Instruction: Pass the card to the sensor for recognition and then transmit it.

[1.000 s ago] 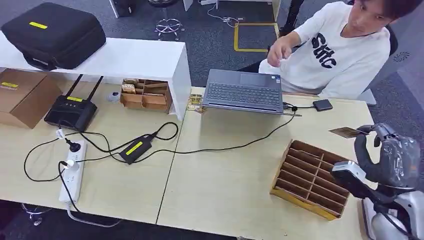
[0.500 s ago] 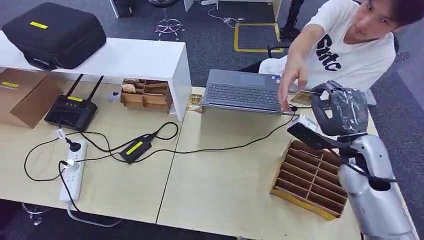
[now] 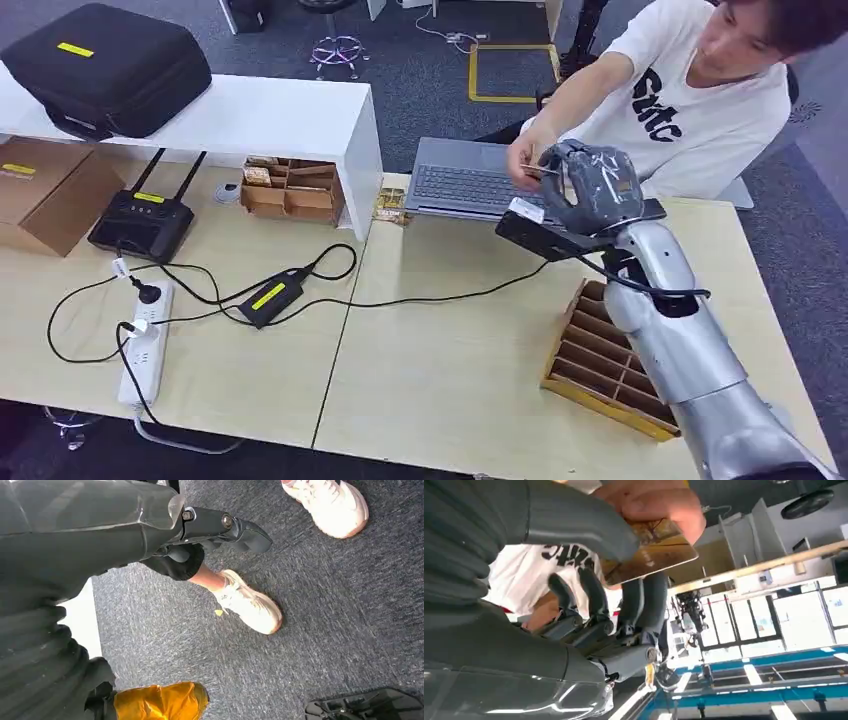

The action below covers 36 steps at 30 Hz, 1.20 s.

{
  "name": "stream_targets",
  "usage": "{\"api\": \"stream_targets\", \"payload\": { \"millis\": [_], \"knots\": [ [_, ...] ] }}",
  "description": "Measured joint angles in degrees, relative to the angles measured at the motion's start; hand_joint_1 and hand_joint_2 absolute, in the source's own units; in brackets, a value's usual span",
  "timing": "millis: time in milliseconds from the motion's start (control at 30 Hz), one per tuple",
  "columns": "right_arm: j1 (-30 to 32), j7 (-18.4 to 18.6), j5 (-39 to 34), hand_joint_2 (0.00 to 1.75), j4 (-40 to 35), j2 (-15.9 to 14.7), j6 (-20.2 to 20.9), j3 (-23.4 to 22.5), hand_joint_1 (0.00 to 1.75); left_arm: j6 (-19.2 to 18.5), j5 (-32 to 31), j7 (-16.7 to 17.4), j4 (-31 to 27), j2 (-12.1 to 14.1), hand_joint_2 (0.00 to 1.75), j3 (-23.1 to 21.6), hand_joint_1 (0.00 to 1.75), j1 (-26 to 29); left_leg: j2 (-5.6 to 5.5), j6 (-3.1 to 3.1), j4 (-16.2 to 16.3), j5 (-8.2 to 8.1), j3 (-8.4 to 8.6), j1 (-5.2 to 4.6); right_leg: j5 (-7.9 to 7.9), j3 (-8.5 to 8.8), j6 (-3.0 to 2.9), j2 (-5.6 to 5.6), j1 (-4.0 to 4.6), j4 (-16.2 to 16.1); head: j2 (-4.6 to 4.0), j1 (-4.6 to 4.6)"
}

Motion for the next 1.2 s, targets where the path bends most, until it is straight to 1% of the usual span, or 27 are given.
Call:
{"api": "stream_targets", "payload": {
  "millis": [100, 267, 400, 533, 633, 700, 800, 867, 1033, 1167, 1200],
  "knots": [
    [0.6, -1.5, -4.5, 1.75, -0.2, -0.2, 0.9, 0.3, 0.0, 0.0, 0.2, -0.2, 0.0, 0.0, 1.75, 0.0, 0.0, 0.1, 0.0, 0.01, 0.0, -0.01, 0.01, -0.01, 0.0, -0.01, 0.0, -0.01, 0.0, 0.0, 0.0, 0.0],
    [4.9, -4.1, -9.6, 1.75, -3.3, -1.8, 0.6, -0.4, 0.0, 0.0, 0.8, -0.2, 0.0, 0.0, 1.75, 0.0, 0.0, 0.3, -0.05, 0.02, 0.0, -0.01, 0.0, 0.0, 0.0, 0.0, 0.01, -0.08, 0.0, 0.0, 0.0, 0.0],
    [9.1, -5.6, -11.9, 1.75, -7.3, -3.4, -0.7, -2.2, 0.0, 0.1, 1.2, -0.5, 0.0, 0.1, 1.75, 0.0, 0.0, 0.9, -0.02, 0.05, 0.0, -0.03, 0.01, -0.01, 0.0, 0.0, 0.01, -0.05, -0.01, -0.1, 0.0, -0.02],
    [14.5, -7.7, -15.0, 1.75, -12.4, -4.8, -2.4, -5.6, 0.0, 0.2, 1.8, -0.9, 0.0, 0.1, 1.75, 0.0, 0.0, 1.3, -0.05, 0.05, 0.0, -0.04, -0.02, -0.01, -0.02, 0.0, 0.03, -0.08, 0.0, -0.1, 0.0, 0.0],
    [18.5, -10.2, -19.4, 1.75, -16.3, -5.5, -1.8, -9.2, 0.0, 0.2, 2.1, -1.1, 0.0, 0.2, 1.75, 0.0, 0.0, 1.5, -0.03, 0.06, 0.0, -0.05, -0.04, -0.01, -0.02, -0.01, 0.03, -0.07, -0.01, -0.1, 0.0, 0.0],
    [20.5, -11.8, -22.6, 1.75, -18.1, -5.7, -0.1, -11.1, 0.0, 0.2, 2.2, -1.2, 0.0, 0.2, 1.75, 0.0, 0.0, 1.5, -0.01, 0.06, 0.0, -0.05, -0.01, -0.01, -0.02, -0.01, 0.03, -0.06, -0.01, -0.1, 0.0, 0.0],
    [25.4, -16.9, -31.9, 1.75, -22.6, -5.7, 3.0, -15.5, 0.0, 0.2, 2.8, -1.4, 0.0, 0.2, 1.75, 0.0, 0.0, 1.5, -0.15, 0.08, 0.0, -0.06, -0.04, -0.01, -0.03, 0.01, 0.04, -0.22, -0.01, -0.1, 0.0, 0.0],
    [28.7, -18.8, -34.8, 1.75, -25.5, -5.7, 4.0, -19.3, 0.0, 0.3, 3.2, -1.8, 0.0, 0.2, 1.75, 0.1, 0.0, 1.7, -0.21, 0.08, 0.0, -0.06, -0.1, -0.01, -0.03, 0.0, 0.04, -0.26, -0.01, -0.1, 0.0, 0.0],
    [34.8, -20.1, -38.8, 1.75, -29.8, -5.4, 6.3, -28.7, 0.0, 0.4, 3.5, -1.9, 0.0, 0.2, 1.75, 0.5, 0.0, 1.8, -0.17, 0.14, 0.0, -0.1, -0.1, -0.04, -0.04, -0.01, 0.05, -0.23, -0.03, -0.1, 0.0, 0.0],
    [37.7, -20.0, -41.4, 1.75, -30.7, -4.8, 6.3, -35.0, 0.0, 0.5, 3.7, -1.9, 0.0, 0.2, 1.75, 1.2, 0.0, 1.9, -0.17, 0.15, 0.0, -0.11, -0.1, -0.05, -0.04, 0.0, 0.06, -0.23, -0.04, -0.1, 0.0, -0.02],
    [38.3, -19.5, -42.7, 1.75, -30.7, -4.5, 6.0, -36.8, 0.0, 0.6, 3.8, -1.9, 0.0, 0.2, 0.0, 1.3, 0.0, 1.9, -0.17, 0.15, 0.0, -0.11, -0.09, -0.05, -0.04, -0.01, 0.06, -0.23, -0.04, -0.1, 0.0, -0.02]
  ]
}}
